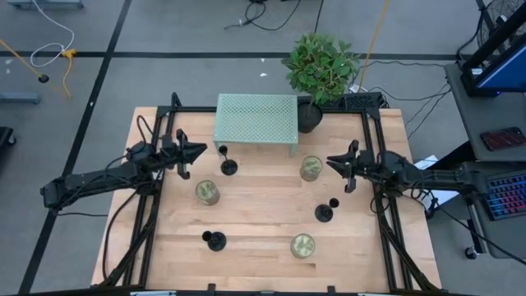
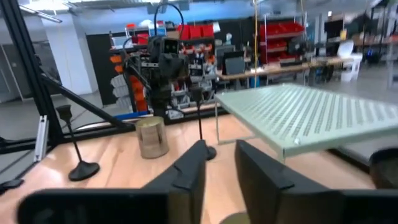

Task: Pick & Place candle stick holders
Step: Put the top candle holder on the shelf

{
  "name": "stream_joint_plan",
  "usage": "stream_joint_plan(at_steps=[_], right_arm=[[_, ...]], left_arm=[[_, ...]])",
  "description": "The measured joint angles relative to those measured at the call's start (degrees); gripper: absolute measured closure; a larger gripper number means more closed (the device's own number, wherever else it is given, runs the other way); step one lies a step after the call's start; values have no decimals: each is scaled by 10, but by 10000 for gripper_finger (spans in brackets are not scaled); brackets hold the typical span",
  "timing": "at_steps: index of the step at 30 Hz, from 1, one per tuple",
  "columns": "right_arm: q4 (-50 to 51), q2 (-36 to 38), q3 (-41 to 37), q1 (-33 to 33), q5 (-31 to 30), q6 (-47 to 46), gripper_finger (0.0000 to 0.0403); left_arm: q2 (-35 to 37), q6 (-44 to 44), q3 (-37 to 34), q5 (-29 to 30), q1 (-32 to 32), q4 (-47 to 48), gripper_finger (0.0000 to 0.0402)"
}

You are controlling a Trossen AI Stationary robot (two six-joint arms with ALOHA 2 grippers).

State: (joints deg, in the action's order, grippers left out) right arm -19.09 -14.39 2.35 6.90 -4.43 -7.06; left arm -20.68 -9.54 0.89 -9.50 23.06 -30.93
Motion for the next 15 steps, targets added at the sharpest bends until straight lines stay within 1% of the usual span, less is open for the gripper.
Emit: stream_joint_plan(at_steps=[4,7,11,15], right_arm=[[-14,-20,0,0,2,-28,261],[-52,-36,0,0,1,-28,222],[-106,-51,0,0,1,-28,187],[-122,-59,0,0,1,-27,172]], left_arm=[[-19,12,0,0,0,39,358],[-48,29,0,0,0,50,340],[-93,34,0,0,0,53,281],[-141,34,0,0,0,64,218]])
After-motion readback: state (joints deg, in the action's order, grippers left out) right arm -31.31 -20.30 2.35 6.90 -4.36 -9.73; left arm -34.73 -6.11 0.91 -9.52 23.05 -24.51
